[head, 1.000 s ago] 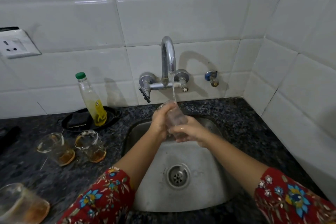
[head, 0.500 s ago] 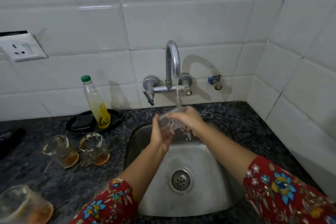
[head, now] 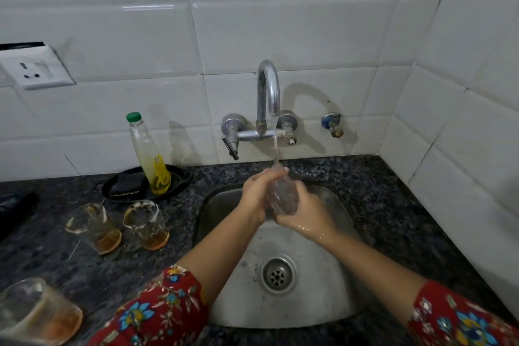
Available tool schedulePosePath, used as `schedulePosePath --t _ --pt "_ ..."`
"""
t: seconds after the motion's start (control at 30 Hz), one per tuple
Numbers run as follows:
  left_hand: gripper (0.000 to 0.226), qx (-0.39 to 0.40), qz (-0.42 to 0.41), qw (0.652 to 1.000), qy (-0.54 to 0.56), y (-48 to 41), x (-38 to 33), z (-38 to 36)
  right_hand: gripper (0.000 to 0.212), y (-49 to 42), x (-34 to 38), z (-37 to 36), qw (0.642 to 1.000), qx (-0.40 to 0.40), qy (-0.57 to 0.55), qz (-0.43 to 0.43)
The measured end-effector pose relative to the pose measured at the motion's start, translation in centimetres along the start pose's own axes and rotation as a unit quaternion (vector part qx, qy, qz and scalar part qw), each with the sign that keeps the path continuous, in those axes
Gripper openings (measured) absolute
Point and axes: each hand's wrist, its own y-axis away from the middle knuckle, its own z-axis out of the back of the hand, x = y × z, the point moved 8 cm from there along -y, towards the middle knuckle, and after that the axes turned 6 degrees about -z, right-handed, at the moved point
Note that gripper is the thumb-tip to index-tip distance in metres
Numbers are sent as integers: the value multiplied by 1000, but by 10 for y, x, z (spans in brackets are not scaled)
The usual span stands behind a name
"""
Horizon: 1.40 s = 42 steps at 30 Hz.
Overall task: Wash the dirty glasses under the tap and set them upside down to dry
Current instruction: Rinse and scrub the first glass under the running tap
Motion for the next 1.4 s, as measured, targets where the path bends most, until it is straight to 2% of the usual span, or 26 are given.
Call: schedulePosePath --t 0.07,0.13,0.2,0.23,0.27,0.3,0.37,0.4,0.43,0.47,0.53,0.57,0.6,0.67,0.7,0.73,0.77,0.87,0.9,0.93,1.03,1.1,1.2,1.27,1.33,1.4 --pt "42 -18 -23 999 -42 6 -1 -5 60 2 -9 -7 999 -9 -12 -41" --pt "26 40 -2 999 -32 7 -3 -11 45 0 -9 -16 984 72 -143 -81" --pt "13 141 20 989 28 14 -8 -19 28 6 -2 -25 910 229 -324 -117" --pt "15 166 19 985 39 14 -9 -19 27 12 2 -25 878 281 -365 -130" --pt "18 171 3 985 12 12 -9 -18 27 13 2 -26 872 298 -364 -137" --pt "23 160 -18 986 -35 12 -11 -17 27 12 0 -28 885 285 -342 -136" --pt "33 103 -52 988 -100 13 -15 -17 26 2 -6 -25 948 172 -242 -116" --pt "34 85 -52 990 -101 16 -15 -18 26 0 -10 -24 960 130 -219 -119" --pt "32 88 -40 990 -103 18 -14 -19 27 2 -11 -28 954 136 -233 -128" --pt "30 116 -18 988 -98 16 -10 -19 27 6 -9 -33 932 176 -283 -139" --pt "32 187 18 981 -52 17 -6 -20 27 20 -1 -42 862 302 -374 -160" --pt "35 199 18 979 -32 18 -6 -19 27 25 4 -40 850 326 -382 -158" --pt "39 191 12 981 -39 17 -7 -18 27 24 5 -39 860 318 -370 -152" --pt "41 111 -26 988 -104 12 -9 -11 33 12 1 -35 924 210 -288 -137" --pt "36 68 -51 990 -114 12 -12 -8 35 8 1 -31 941 157 -265 -136" --pt "30 50 -63 991 -107 14 -14 -7 34 5 0 -32 945 140 -262 -137" --pt "26 61 -58 992 -95 12 -14 -8 33 5 2 -35 933 160 -291 -140" --pt "35 155 -12 985 -72 12 -12 -11 37 15 2 -44 849 304 -396 -174" --pt "39 159 -13 983 -89 11 -13 -9 39 16 2 -44 844 323 -393 -172" --pt "42 135 -28 983 -120 10 -14 -5 41 13 -2 -44 859 311 -371 -167" --pt "49 49 -92 973 -206 15 -22 -1 55 -1 -14 -40 925 207 -277 -157" --pt "51 45 -119 965 -230 18 -21 -4 61 -6 -18 -38 942 170 -253 -144" --pt "78 66 -151 951 -260 19 -24 -10 58 -13 -18 -34 944 127 -275 -131" --pt "86 49 -179 947 -261 17 -32 -6 45 -16 -11 -28 921 87 -348 -154" --pt "88 28 -200 946 -252 18 -42 2 44 -18 1 -26 915 95 -366 -140" --pt "84 34 -212 943 -256 20 -44 8 46 -15 8 -32 931 139 -318 -115"
